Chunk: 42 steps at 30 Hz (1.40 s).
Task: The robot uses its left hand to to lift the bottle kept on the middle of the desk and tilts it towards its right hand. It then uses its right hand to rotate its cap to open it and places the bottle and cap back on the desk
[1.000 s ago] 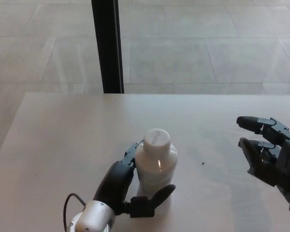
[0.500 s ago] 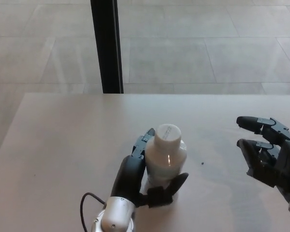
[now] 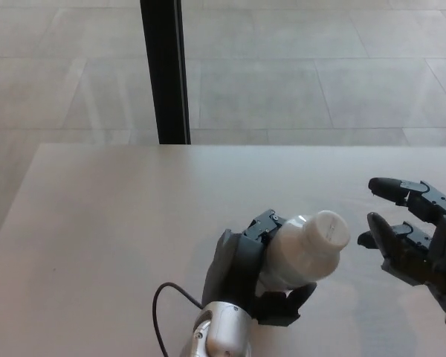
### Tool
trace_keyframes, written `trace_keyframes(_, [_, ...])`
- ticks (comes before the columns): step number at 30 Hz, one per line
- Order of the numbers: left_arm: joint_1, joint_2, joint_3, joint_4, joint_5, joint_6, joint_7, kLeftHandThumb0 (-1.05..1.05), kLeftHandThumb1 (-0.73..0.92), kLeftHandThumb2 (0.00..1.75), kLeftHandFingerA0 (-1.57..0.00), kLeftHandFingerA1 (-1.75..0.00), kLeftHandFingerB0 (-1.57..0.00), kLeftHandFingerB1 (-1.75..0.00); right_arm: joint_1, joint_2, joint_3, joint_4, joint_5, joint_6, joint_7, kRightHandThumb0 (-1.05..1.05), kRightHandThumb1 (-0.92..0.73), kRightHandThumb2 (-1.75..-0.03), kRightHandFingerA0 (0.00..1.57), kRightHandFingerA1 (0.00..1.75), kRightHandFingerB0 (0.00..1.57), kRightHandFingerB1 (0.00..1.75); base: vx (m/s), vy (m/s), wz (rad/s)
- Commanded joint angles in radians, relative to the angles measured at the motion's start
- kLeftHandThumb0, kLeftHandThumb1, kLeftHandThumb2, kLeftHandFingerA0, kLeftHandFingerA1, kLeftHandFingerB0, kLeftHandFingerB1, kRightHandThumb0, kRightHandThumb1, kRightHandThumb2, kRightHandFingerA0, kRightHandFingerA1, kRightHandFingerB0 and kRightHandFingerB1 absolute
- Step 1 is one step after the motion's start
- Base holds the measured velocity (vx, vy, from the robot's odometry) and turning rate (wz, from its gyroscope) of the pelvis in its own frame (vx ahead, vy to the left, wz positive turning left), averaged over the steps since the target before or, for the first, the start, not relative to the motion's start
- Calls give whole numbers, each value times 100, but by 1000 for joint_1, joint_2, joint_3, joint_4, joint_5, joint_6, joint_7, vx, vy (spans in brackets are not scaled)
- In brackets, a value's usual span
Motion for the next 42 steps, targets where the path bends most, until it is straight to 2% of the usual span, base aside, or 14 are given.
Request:
trace_keyframes(1, [27,34,-12,8,70,17,13,10,54,134,-85,-175,-73,-170,19,-11,-19,-17,16,-19,14,-56,-54,-75,96,120,45,76,0,0,0])
trace_keyframes(13, [-16,133,38,-24,92,21,-55,2,57,126,-86,-175,-77,-153,40,-30,12,-62,14,-67,79,-66,-38,-90,108,111,51,77,0,0,0])
trace_keyframes(14, [-17,138,42,-25,92,19,-58,4,57,124,-118,-151,-98,-132,47,-34,16,-68,9,-69,80,-65,-51,-68,106,115,49,79,0,0,0])
trace_keyframes(15, [-21,150,47,-29,97,23,-67,0,53,130,-89,-175,-74,-161,58,-41,19,-84,7,-53,81,-69,-37,-88,106,111,49,75,0,0,0])
trace_keyframes(21, [-50,172,82,-51,88,83,-123,-1,51,134,-88,-175,-76,-160,68,-55,47,-89,10,-79,114,-68,-49,-61,100,109,51,74,0,0,0])
trace_keyframes(24, [-67,182,81,-60,99,98,-135,-3,54,125,-119,-150,-99,-132,69,-72,64,-90,19,-91,150,-69,-49,-59,96,110,49,72,0,0,0])
trace_keyframes(25, [-90,184,84,-65,106,123,-144,0,53,125,-86,-175,-78,-152,67,-82,105,-113,-25,-82,143,-73,-32,-84,97,102,50,71,0,0,0])
trace_keyframes(30, [-91,172,62,-65,127,131,-137,1,51,122,-80,-174,-79,-131,67,-77,136,-93,-25,-117,152,-69,-45,-55,95,106,49,69,0,0,0])
trace_keyframes(32, [-88,158,59,-59,126,142,-138,3,53,116,-114,-138,-94,-118,46,-68,137,-82,-32,-103,132,-82,-35,-84,95,106,39,72,0,0,0])
trace_keyframes(36, [-81,152,62,-62,122,153,-147,0,52,115,-115,-143,-94,-122,22,-55,126,-72,-24,-84,116,-81,-45,-55,93,108,37,75,0,0,0])
trace_keyframes(37, [-79,153,61,-63,123,155,-149,-1,52,115,-116,-143,-94,-122,15,-52,125,-68,-27,-85,110,-86,-35,-85,93,106,37,72,0,0,0])
trace_keyframes(39, [-80,150,63,-61,120,159,-151,1,55,116,-116,-143,-94,-122,9,-49,125,-75,-32,-75,104,-81,-46,-56,96,109,38,74,0,0,0])
trace_keyframes(40, [-79,148,61,-60,124,156,-146,1,56,115,-84,-175,-76,-140,5,-50,126,-73,-39,-80,101,-88,-35,-85,94,106,38,73,0,0,0])
trace_keyframes(42, [-79,150,55,-57,133,150,-143,1,55,117,-82,-172,-78,-128,-12,-44,125,-56,-44,-97,97,-79,-31,-83,98,107,41,74,0,0,0])
